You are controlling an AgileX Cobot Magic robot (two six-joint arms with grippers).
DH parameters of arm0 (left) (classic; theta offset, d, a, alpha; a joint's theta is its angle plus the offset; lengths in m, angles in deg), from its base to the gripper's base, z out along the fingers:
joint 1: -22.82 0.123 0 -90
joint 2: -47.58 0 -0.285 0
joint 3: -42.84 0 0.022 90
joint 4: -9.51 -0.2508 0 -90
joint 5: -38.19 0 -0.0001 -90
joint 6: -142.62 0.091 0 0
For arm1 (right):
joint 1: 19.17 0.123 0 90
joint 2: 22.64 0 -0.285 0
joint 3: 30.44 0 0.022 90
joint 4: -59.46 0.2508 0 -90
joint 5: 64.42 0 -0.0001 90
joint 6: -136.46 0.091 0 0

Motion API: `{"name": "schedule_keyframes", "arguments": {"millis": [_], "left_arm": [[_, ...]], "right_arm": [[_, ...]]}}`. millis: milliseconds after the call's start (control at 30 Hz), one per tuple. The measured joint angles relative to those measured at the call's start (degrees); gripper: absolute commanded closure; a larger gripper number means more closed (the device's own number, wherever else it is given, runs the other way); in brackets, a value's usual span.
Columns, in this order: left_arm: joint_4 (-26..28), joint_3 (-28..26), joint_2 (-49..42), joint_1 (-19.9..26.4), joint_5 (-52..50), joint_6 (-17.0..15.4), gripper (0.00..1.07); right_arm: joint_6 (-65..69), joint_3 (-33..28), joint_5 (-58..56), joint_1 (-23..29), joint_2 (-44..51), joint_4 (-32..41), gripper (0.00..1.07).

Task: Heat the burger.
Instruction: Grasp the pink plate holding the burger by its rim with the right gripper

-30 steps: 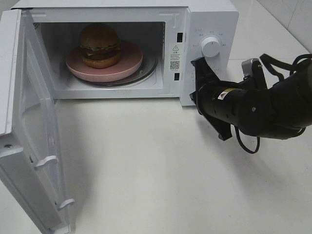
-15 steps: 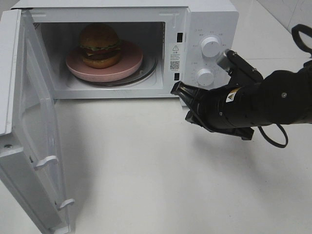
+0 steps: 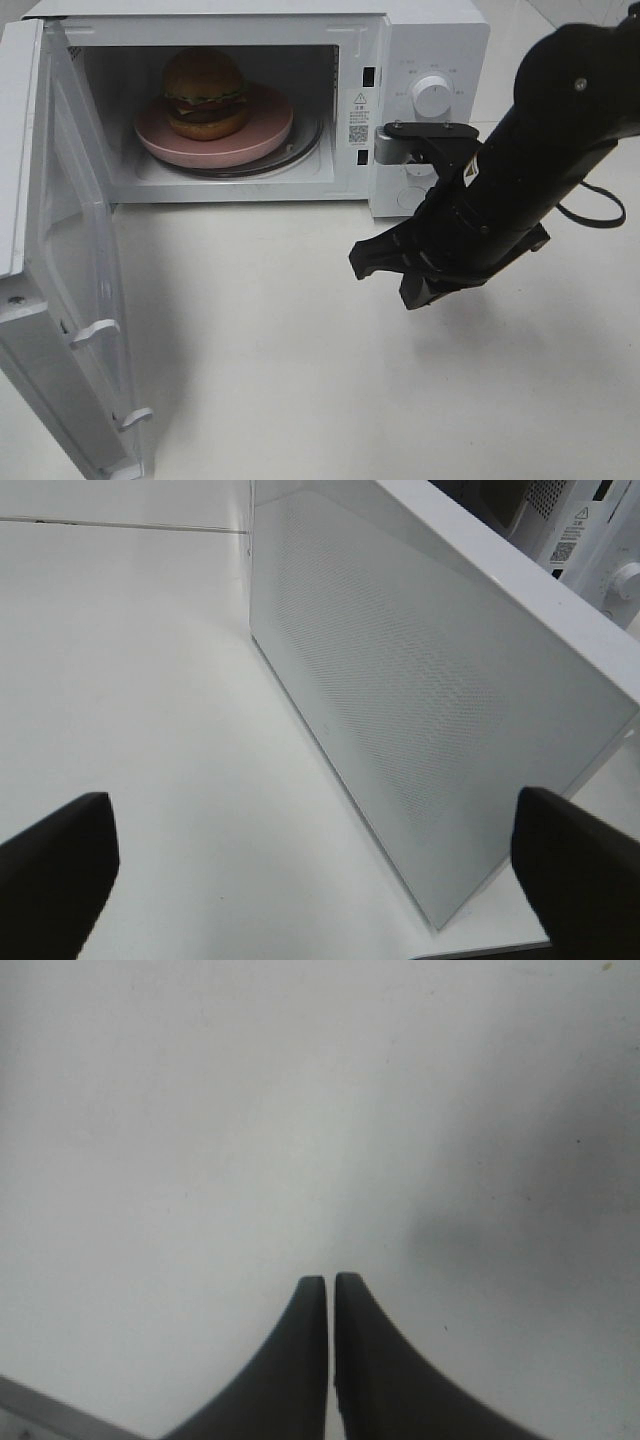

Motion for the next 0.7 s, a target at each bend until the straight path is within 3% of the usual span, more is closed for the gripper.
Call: {"name": "schedule_keyframes", "arguments": {"millis": [233,400,700], "left_arm": [[0.0,0.0,0.0,0.0,0.0,0.0,0.07],[0.0,0.0,0.0,0.0,0.0,0.0,0.07],[0.0,0.0,0.0,0.0,0.0,0.0,0.07]], "right_arm": [[-14.38,5.79,-11.69,0.0,0.0,0.0,0.99],[-33.35,10.89,-18.22,0.0,0.06,-0.11,0.97],[-62.85,13.98,-19.65,0.0,0.06,-0.4,0.95]]}}
